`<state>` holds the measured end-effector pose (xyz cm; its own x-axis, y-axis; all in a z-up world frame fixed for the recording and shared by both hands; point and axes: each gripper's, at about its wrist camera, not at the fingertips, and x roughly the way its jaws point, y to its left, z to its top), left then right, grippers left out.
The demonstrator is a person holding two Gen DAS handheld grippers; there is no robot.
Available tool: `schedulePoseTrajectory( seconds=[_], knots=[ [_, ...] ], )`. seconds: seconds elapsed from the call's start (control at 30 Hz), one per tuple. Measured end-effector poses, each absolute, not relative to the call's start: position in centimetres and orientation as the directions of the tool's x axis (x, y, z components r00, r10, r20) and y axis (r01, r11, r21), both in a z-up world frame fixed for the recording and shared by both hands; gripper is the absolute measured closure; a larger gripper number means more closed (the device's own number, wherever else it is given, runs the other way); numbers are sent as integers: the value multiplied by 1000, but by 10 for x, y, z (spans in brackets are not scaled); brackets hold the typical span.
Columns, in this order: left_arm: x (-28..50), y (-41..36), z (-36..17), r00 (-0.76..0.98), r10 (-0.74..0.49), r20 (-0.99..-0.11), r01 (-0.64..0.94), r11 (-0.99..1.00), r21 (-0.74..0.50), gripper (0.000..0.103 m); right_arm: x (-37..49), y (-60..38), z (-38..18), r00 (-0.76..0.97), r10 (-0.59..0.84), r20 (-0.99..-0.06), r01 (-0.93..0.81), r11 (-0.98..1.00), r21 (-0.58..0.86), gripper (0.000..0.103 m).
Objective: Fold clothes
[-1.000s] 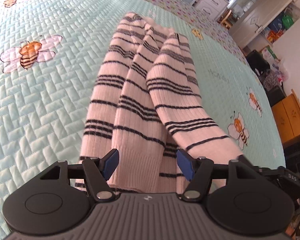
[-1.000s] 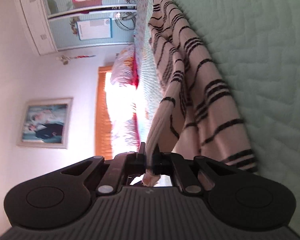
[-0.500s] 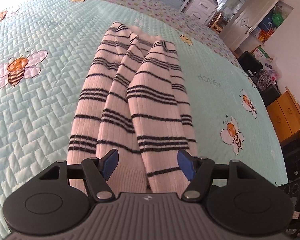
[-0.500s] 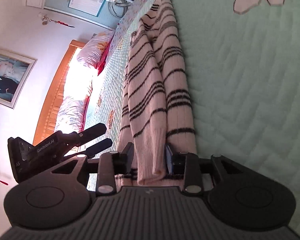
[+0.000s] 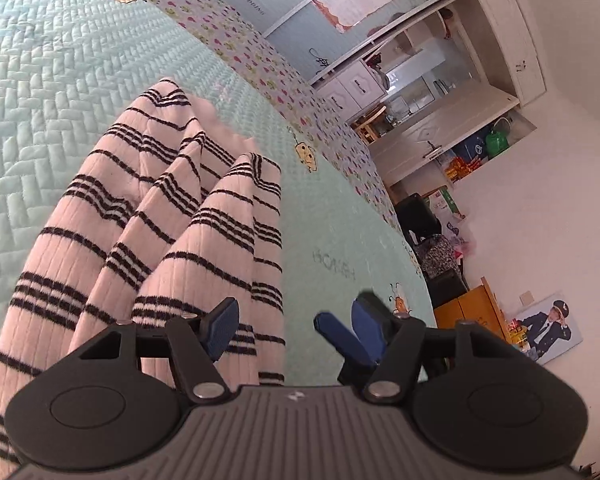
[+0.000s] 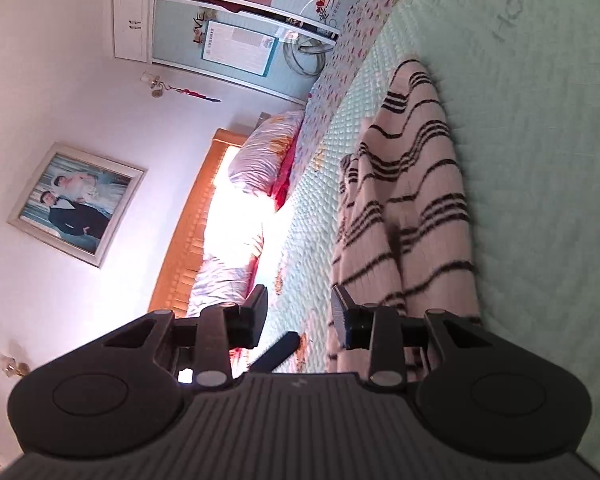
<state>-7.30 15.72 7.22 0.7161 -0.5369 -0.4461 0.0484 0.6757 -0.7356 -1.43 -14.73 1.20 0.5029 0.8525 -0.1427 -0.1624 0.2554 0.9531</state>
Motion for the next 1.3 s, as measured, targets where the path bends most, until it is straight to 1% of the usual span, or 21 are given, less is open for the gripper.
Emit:
schedulePoseTrajectory(
  seconds=[0.1,0.27,0.3,0.33,0.4,0.43,0.47,0.5,0.6,0.63,0.67,0.73,0.87,0.93,1.0,1.03,1.07,1.1,1.17,1.23,1.3],
  knots=[
    [-65,147,63,706,-570,-422,94,665,-741,40,21,-139,11,487,865,-123,-162,228,960,66],
    [-52,142,33,667,-511,-542,14,736,-676,40,62,-118,12,405,908,-106,-205,203,957,65],
    [-51,144,26,660,-512,-550,3,734,-679,41,67,-112,10,365,926,-95,-218,184,958,61],
    [-52,144,23,664,-512,-546,8,734,-679,41,74,-104,5,329,936,-129,-216,208,954,54],
    [-54,143,21,672,-507,-539,24,743,-669,41,89,-87,-11,303,892,-334,-207,404,891,56],
    [-54,141,22,676,-503,-539,34,751,-659,41,97,-79,-23,295,866,-404,-210,471,856,79],
    [-55,138,22,677,-494,-545,44,767,-641,41,101,-75,-31,298,852,-431,-213,500,840,97],
    [-55,137,22,679,-489,-547,55,778,-626,41,102,-74,-32,301,849,-435,-219,505,835,102],
    [-54,135,21,684,-486,-544,65,784,-618,41,105,-71,-30,306,848,-434,-239,509,827,102],
    [-54,136,20,685,-487,-542,63,781,-622,41,103,-73,-27,311,850,-424,-250,504,826,97],
    [-55,137,19,686,-490,-538,63,777,-627,41,99,-78,-21,331,854,-402,-255,491,833,95],
    [-56,139,16,685,-495,-535,63,772,-633,40,91,-90,-8,384,855,-348,-259,462,848,82],
    [-56,139,15,683,-494,-539,56,771,-635,40,71,-110,17,420,883,-210,-328,363,872,77],
    [-56,139,15,684,-489,-541,51,772,-633,40,72,-110,9,411,884,-224,-319,369,873,69],
    [-58,138,15,686,-486,-542,53,776,-629,40,86,-101,-13,388,868,-309,-261,425,867,68],
    [-57,139,15,684,-488,-542,54,775,-629,40,93,-93,-26,371,843,-389,-233,490,840,91],
    [-57,139,15,683,-491,-540,53,771,-634,40,95,-90,-28,374,827,-420,-232,521,821,103],
    [-57,141,14,682,-497,-536,53,765,-642,40,96,-89,-27,381,814,-438,-236,544,805,103],
    [-57,144,11,684,-509,-523,57,752,-657,40,91,-93,-13,396,815,-423,-260,541,800,95],
    [-58,145,10,686,-516,-514,63,745,-664,40,91,-97,0,417,838,-351,-292,490,821,71],
    [-61,146,10,688,-518,-508,72,745,-663,40,101,-97,5,418,856,-304,-294,445,846,69]
  ],
)
